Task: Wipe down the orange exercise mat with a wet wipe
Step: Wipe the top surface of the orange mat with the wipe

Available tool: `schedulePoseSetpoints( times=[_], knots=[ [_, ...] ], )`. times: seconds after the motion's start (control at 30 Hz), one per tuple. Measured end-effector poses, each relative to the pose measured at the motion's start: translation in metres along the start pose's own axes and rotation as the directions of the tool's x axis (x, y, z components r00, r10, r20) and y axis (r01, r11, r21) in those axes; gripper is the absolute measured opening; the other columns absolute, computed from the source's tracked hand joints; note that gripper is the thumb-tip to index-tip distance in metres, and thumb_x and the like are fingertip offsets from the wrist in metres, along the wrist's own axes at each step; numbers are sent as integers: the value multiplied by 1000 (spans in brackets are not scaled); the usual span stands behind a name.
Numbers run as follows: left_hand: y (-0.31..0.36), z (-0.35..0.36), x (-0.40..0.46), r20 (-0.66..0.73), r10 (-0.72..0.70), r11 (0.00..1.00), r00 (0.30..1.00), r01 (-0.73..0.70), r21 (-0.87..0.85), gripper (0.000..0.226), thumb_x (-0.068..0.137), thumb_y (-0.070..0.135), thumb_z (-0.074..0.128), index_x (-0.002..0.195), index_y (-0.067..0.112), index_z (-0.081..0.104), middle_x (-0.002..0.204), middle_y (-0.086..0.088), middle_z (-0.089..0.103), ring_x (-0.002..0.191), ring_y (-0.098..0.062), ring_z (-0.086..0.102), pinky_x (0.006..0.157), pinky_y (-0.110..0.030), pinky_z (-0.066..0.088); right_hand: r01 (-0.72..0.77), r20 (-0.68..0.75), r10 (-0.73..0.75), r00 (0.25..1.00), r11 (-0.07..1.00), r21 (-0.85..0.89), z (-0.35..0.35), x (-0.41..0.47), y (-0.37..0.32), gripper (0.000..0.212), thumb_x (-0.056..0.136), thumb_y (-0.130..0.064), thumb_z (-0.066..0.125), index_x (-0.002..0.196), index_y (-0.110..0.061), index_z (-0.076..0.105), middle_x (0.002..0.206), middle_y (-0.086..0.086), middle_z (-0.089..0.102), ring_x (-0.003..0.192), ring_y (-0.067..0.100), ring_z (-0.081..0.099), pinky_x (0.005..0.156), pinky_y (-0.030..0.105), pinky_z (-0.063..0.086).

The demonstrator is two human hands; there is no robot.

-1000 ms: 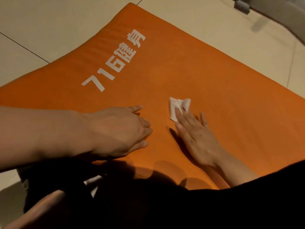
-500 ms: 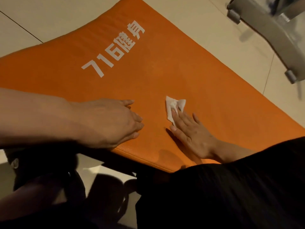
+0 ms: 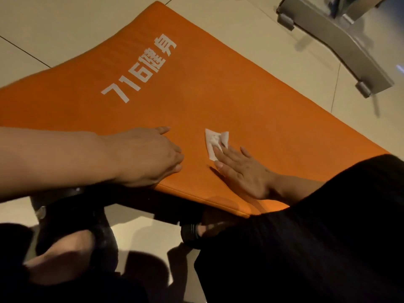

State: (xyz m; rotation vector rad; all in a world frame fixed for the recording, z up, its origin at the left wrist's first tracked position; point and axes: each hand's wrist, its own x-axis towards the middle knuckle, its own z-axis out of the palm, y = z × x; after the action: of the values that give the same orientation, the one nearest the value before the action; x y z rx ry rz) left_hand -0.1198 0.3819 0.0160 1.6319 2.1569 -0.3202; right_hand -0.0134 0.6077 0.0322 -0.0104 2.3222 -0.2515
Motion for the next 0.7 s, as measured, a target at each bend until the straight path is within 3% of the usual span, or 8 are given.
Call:
schedulePoseSetpoints(
  times=[0.1, 0.17, 0.2, 0.27, 0.37, 0.47, 0.57, 0.7],
  knots=[
    [31, -19, 4, -37, -55, 998, 998, 55, 6, 57, 100, 48, 10, 104, 25, 62, 103, 4, 66, 98, -14, 61, 120, -36, -1, -144, 55, 158, 986, 967, -210, 14, -27, 14, 96, 73, -73, -24, 150, -16, -18, 146, -10, -28, 144, 13, -18, 120, 45, -5],
    [47, -23, 6, -75, -168, 981, 983, 159, -113, 40, 104, 36, 26, 94, 22, 62, 89, 1, 65, 84, -16, 59, 121, -40, 11, -124, 89, 151, 984, 959, -254, 14, -25, 13, 113, 63, -87, -21, 150, -14, -18, 141, -11, -27, 141, 13, -20, 119, 48, -4],
    [48, -25, 8, -97, -215, 969, 972, 200, -146, 34, 103, 32, 32, 92, 21, 62, 84, 2, 62, 79, -17, 57, 120, -40, 15, -98, 89, 117, 989, 977, -190, 10, -19, 10, 103, 73, -83, -14, 150, -16, -16, 146, -9, -26, 142, 13, -20, 119, 49, -6],
    [47, -21, 12, -142, -277, 953, 950, 253, -165, 21, 98, 23, 42, 89, 21, 61, 76, 5, 56, 76, -17, 55, 119, -39, 21, -65, 15, 64, 998, 996, 59, 2, -2, -5, 57, 102, -48, 2, 153, -22, -7, 159, -2, -17, 147, 13, -15, 119, 45, -9],
    [50, -17, 15, -161, -330, 926, 930, 286, -245, 18, 97, 19, 44, 99, 21, 62, 90, 2, 58, 96, -20, 60, 118, -37, 24, 31, -71, -14, 997, 971, 239, 3, 9, -32, 51, 105, -39, 7, 155, -27, 1, 162, -4, -7, 148, 11, -9, 119, 41, -12],
    [42, -15, 15, -159, -387, 890, 908, 323, -321, 22, 96, 14, 44, 102, 21, 64, 95, -1, 65, 92, -21, 60, 117, -39, 25, 6, 37, -10, 999, 996, 87, 11, -9, -17, 55, 104, -43, 9, 154, -27, -5, 161, -7, -8, 148, 8, -10, 119, 40, -13],
    [42, -13, 7, -80, -345, 908, 935, 311, -282, 29, 91, 3, 41, 69, 20, 51, 65, 2, 50, 62, -15, 46, 120, -46, 12, -67, 289, 173, 942, 937, -342, 15, -32, 28, 64, 95, -56, 7, 138, -24, -29, 160, -4, -16, 145, 9, -16, 116, 41, -13],
    [47, 13, 8, 89, -305, 907, 948, 318, -277, 24, 93, 8, 44, 95, 16, 66, 85, -1, 64, 74, -19, 56, 119, -52, 12, -12, 370, 125, 921, 956, -294, 28, -34, 26, 54, 103, -48, 11, 136, -34, -29, 158, -4, -24, 147, 14, -17, 115, 40, -16]
  ],
)
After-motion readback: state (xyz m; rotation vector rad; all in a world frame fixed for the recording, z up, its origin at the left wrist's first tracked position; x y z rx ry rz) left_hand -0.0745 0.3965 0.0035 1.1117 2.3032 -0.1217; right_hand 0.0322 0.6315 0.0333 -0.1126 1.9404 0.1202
